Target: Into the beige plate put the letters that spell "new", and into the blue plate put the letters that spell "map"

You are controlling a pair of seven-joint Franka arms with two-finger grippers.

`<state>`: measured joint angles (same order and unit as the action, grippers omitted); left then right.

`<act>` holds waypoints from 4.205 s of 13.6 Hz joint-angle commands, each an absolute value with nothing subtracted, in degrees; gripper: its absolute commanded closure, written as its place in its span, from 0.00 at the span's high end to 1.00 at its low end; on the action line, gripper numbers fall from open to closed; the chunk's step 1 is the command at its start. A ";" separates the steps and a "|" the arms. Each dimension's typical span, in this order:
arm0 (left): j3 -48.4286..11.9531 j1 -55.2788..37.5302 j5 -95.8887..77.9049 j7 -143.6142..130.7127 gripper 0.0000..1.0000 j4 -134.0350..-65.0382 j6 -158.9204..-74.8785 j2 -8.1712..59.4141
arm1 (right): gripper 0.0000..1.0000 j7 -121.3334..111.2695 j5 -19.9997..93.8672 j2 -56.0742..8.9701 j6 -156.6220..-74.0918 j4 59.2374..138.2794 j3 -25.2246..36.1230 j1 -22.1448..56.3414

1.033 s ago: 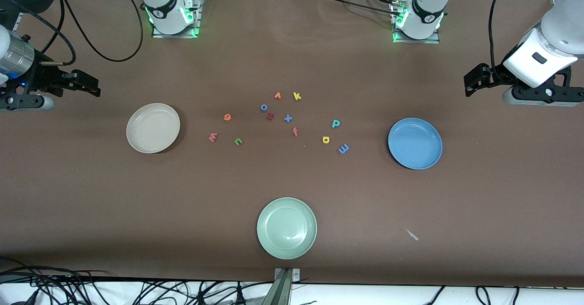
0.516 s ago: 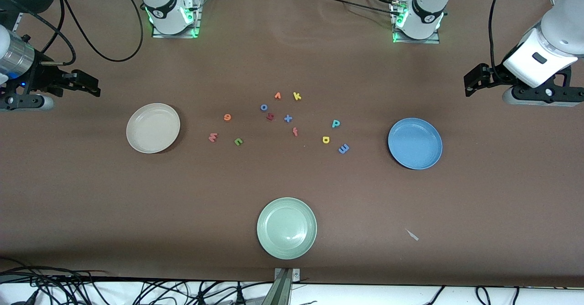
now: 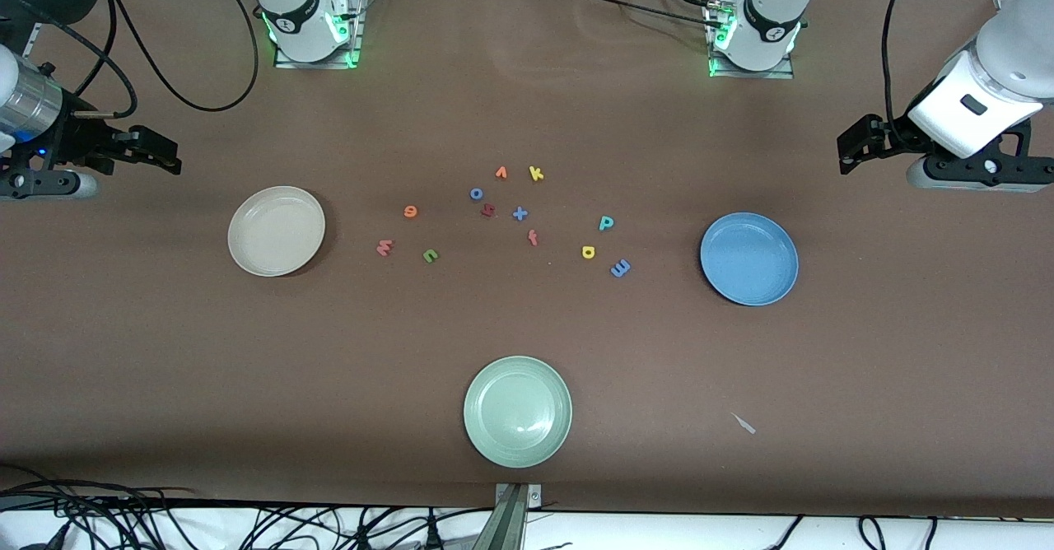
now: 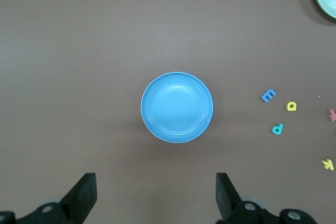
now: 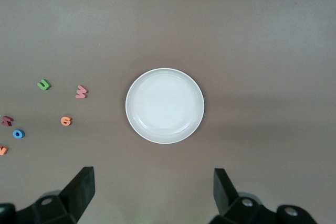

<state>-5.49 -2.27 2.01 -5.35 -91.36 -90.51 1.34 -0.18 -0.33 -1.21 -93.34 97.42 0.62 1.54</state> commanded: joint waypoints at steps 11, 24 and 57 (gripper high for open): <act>-5.63 -2.37 2.73 -5.27 1.00 -89.65 -90.09 2.20 | 1.00 -0.09 0.26 -0.88 -92.99 97.65 0.35 1.23; -7.47 -16.32 0.61 -2.29 1.00 -86.75 -90.61 20.72 | 1.00 0.09 0.88 -1.49 -93.78 97.47 0.18 1.41; -10.28 -22.15 10.55 10.20 0.69 -88.95 -123.57 45.70 | 0.95 39.73 1.05 -28.83 -145.11 120.06 -1.58 21.62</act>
<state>-10.40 -22.08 8.95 9.15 -89.63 -123.16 45.04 38.67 1.09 -28.38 -144.09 120.00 -1.88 21.24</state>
